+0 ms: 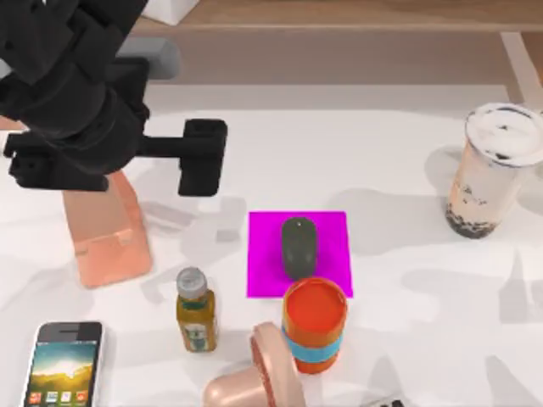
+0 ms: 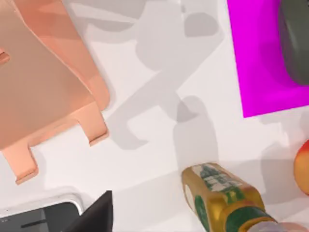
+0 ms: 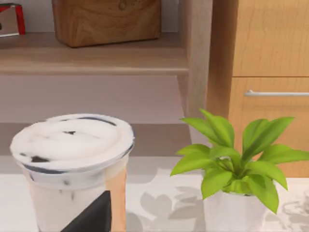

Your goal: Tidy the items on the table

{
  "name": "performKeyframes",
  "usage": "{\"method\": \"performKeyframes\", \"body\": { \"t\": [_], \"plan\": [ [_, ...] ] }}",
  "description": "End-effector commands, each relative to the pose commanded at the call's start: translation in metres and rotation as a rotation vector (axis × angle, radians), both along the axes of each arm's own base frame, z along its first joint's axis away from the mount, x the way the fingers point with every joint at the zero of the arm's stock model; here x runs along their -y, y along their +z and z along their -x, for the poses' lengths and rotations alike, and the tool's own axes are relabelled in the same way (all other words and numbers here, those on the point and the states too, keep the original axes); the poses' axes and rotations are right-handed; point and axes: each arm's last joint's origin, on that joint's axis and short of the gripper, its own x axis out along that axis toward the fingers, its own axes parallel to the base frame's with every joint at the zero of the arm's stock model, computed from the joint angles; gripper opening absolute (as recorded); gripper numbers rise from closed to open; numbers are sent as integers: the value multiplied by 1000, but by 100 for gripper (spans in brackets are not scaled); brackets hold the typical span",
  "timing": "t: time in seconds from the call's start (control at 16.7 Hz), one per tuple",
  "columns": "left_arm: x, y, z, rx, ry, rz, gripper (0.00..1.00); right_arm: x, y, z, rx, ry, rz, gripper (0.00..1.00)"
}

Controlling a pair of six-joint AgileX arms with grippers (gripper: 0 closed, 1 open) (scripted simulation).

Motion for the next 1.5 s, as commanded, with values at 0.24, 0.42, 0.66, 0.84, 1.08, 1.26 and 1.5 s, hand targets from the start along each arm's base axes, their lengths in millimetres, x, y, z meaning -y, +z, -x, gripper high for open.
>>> {"method": "performKeyframes", "body": {
  "t": [0.24,0.42,0.66,0.84,1.08,1.26,1.5],
  "plan": [
    [-41,-40,29,-66,76,-66,100,0,0,0,0,0,0,100],
    [-61,-80,50,-162,131,-123,100,0,0,0,0,0,0,100],
    [-75,-116,70,-268,177,-176,100,0,0,0,0,0,0,100],
    [-77,-121,72,-278,182,-181,100,0,0,0,0,0,0,100],
    [-76,-121,72,-282,177,-183,100,0,0,0,0,0,0,100],
    [-76,-134,70,-279,182,-181,100,0,0,0,0,0,0,100],
    [-76,-166,68,-277,182,-181,100,0,0,0,0,0,0,100]
  ]
}}
